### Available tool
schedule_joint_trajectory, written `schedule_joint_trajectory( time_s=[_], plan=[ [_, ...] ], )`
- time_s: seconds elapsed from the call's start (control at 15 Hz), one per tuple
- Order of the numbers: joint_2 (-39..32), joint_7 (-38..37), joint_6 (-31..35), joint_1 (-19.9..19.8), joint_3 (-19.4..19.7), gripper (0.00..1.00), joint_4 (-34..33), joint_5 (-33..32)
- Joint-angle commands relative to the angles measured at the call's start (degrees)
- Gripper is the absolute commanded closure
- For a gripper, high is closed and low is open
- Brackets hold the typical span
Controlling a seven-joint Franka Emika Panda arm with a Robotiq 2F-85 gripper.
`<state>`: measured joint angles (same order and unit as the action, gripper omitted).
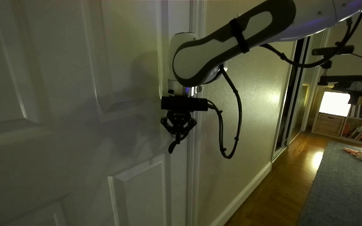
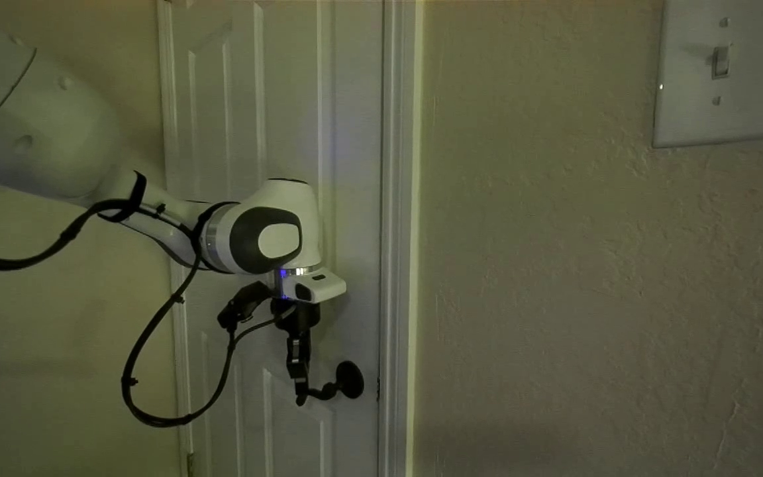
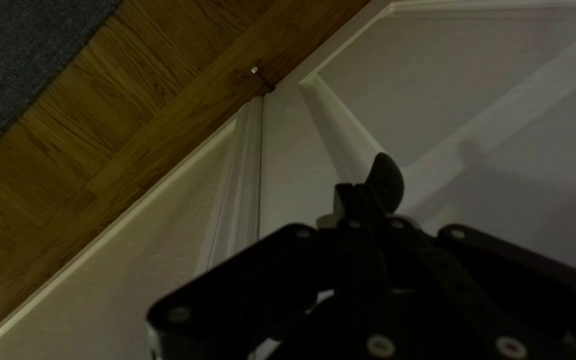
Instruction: Open the door
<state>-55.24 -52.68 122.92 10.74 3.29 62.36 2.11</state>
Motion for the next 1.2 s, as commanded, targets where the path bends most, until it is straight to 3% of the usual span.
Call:
schedule_joint_trajectory(
  time_s=[0.0, 1.13],
  plan=[
    [-1.91, 0.21, 2.81, -0.23, 0.10, 0.98, 1.23, 0.07],
    [8.43, -0.39, 14.42, 1.12, 0.52, 0.98, 12.68, 0.15]
  ],
)
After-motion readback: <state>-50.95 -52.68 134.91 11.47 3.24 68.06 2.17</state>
